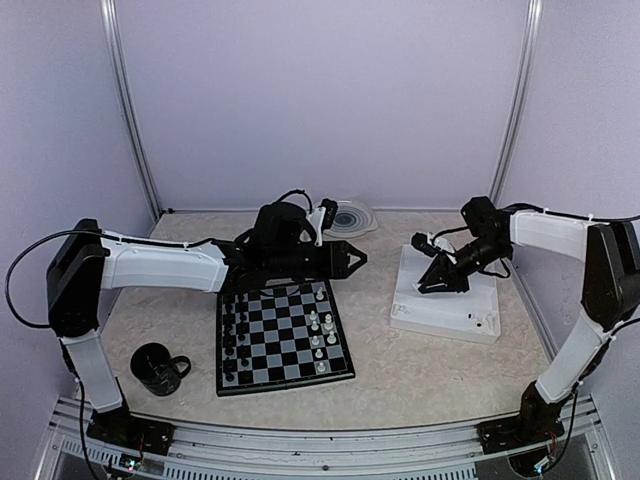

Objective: Set up the chess pieces on the board
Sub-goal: Pass from the right arm to the left

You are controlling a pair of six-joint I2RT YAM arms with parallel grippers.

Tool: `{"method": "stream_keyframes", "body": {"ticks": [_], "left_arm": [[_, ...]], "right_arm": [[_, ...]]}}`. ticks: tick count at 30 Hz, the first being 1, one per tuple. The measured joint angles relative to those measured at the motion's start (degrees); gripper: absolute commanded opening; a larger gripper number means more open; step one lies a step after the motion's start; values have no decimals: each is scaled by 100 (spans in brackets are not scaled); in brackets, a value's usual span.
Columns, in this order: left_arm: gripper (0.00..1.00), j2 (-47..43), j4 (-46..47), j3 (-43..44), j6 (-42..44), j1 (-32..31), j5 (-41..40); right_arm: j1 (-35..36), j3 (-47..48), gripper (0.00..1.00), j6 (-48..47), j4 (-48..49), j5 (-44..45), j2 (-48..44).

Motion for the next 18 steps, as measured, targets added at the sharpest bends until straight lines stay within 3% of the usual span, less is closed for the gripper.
{"method": "stream_keyframes", "body": {"ticks": [6,12,18], "left_arm": [[54,505,538,345,-361,-118,433],[53,966,1078,627,-817,-188,861],[42,1325,1360,905,-1137,-245,1167]], "right_arm": [[11,90,7,577,155,-844,-302],[240,101,8,898,470,-942,-743],[636,101,8,1049,651,-807,-859]]}}
